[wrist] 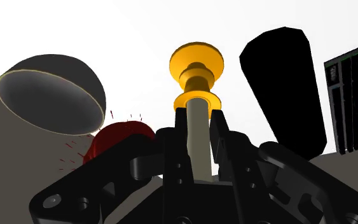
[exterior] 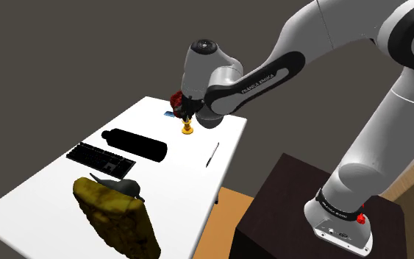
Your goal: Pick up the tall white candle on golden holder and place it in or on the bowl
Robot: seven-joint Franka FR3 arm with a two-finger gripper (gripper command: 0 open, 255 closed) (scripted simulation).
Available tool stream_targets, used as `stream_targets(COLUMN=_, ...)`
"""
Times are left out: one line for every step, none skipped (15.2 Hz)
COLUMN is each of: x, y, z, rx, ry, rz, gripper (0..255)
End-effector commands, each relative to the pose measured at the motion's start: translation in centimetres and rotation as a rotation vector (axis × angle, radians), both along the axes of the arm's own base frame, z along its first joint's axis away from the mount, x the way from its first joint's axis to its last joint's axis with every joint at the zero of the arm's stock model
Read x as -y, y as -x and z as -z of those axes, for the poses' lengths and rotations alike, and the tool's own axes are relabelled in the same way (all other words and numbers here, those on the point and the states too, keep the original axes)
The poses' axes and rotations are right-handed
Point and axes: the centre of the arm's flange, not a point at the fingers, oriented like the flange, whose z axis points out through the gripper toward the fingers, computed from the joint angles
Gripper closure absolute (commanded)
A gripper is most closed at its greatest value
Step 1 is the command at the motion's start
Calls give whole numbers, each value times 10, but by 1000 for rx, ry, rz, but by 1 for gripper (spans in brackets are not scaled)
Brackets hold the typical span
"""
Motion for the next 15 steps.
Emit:
stream_targets(x=26, y=-6, z=-2, rx=0, ry=1, rz=-1, gripper=255)
stream_targets(x=38, y=-10, z=-2, rx=0, ry=1, rz=-1, gripper=255)
stream_targets(x=51, y=-14, z=-2, rx=0, ry=1, rz=-1, gripper=255)
stream_targets(x=63, y=-18, z=-2, rx=0, ry=1, rz=-1, gripper=255)
stream_targets(x=76, y=-22, z=-2, rx=0, ry=1, rz=-1, gripper=255)
stream_targets(x=89, y=-26, z=-3, rx=0, ry=1, rz=-1, gripper=255)
stream_targets(x=101, y=-30, z=-3, rx=0, ry=1, rz=-1, gripper=255)
stream_targets(x=114, y=-34, z=-3, rx=0, ry=1, rz=-1, gripper=255)
stream_targets(x=126, y=-38, z=-3, rx=0, ry=1, rz=-1, gripper=255)
stream_targets(x=139, y=-42, z=-4, rx=0, ry=1, rz=-1, gripper=255)
stream_targets(x=151, y=-46, z=-4, rx=0, ry=1, rz=-1, gripper=255)
stream_targets(x=164, y=-50, z=-4, rx=0, ry=1, rz=-1, gripper=255)
stream_targets(x=177, y=-54, z=-4, rx=0, ry=1, rz=-1, gripper=255)
stream_targets(x=189, y=-58, z=-4, rx=0, ry=1, rz=-1, gripper=255)
stream_targets(x=202, y=-62, z=-5, rx=0, ry=1, rz=-1, gripper=255)
